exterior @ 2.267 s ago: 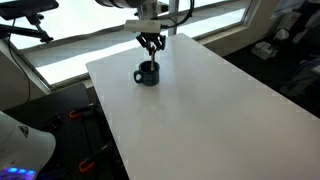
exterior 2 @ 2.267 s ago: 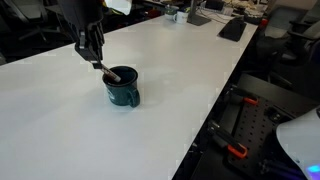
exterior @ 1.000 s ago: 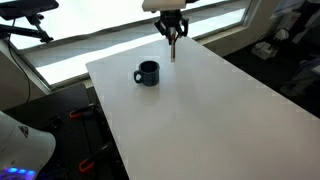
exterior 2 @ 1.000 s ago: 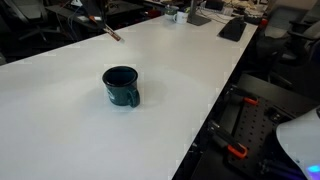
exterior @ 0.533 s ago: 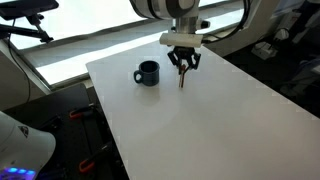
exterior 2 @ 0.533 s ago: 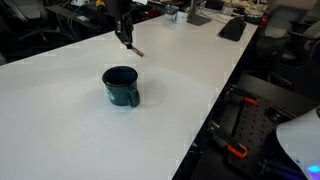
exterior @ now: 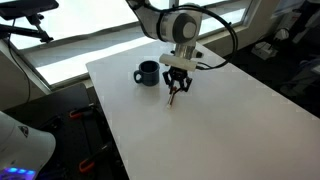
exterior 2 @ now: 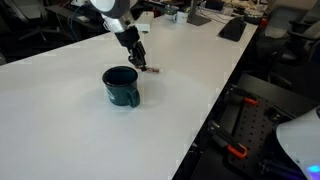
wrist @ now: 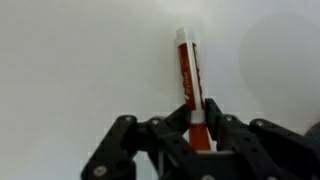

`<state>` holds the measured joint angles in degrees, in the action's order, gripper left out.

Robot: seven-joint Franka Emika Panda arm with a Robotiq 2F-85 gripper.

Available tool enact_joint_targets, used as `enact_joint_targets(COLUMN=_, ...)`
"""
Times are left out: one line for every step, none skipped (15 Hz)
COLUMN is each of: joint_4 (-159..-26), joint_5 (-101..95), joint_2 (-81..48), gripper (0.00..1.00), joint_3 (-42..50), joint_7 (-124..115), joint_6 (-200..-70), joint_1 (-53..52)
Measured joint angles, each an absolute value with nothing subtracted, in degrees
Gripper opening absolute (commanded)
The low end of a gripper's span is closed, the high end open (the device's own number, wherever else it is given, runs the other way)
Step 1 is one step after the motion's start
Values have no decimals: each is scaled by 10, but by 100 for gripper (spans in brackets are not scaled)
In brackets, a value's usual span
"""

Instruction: Remove the marker from the cup

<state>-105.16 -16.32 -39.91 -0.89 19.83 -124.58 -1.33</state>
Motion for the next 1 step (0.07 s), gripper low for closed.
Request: enact_joint_targets(joint_4=-1041, joint_5=-163, joint_2=-408, gripper=15, joint_3=-10, joint_7=198, joint_6=-1237, joint_1=-13)
